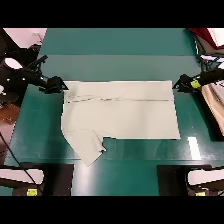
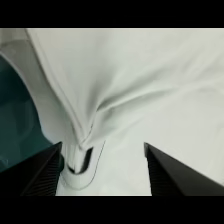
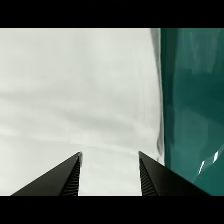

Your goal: Fold the shirts.

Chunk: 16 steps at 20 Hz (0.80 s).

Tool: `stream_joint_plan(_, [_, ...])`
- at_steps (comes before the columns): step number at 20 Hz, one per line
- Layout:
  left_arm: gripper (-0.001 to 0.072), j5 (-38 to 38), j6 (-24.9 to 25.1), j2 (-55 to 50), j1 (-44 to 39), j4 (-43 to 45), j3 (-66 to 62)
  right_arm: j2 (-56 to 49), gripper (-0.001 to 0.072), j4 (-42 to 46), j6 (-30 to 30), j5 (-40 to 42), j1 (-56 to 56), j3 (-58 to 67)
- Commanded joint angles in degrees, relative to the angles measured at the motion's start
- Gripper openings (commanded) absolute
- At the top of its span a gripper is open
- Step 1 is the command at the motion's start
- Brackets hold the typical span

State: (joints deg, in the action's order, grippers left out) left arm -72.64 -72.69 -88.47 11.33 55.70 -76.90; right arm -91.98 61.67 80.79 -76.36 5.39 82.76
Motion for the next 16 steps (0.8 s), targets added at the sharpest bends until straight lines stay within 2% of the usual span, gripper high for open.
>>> stream_joint_plan(1, [0.0580,-4.72,-2.12,7.67,2.84,4.42,6.01,4.81,0.0411,-0.20,-2.82,-4.22,2.21,-2.99])
stream_joint_plan(7, [0.0580,-3.87,-3.91,30.69,2.69,4.66,37.92,16.31,0.0410,-0.61,-3.37,4.02,4.00,-15.30])
stream_joint_plan(9, [0.0580,-3.78,-5.40,36.41,2.69,3.15,46.53,17.51,0.0410,-0.61,-3.37,4.17,4.00,-16.83])
stream_joint_plan(12, [0.0580,-3.21,-5.31,40.46,2.69,-0.92,54.75,17.53,0.0411,-0.68,-3.37,3.34,4.00,-16.79])
stream_joint_plan(16, [0.0580,-0.76,-3.65,40.54,2.69,-5.57,57.40,17.53,0.0411,-0.68,-3.34,3.19,4.00,-16.79])
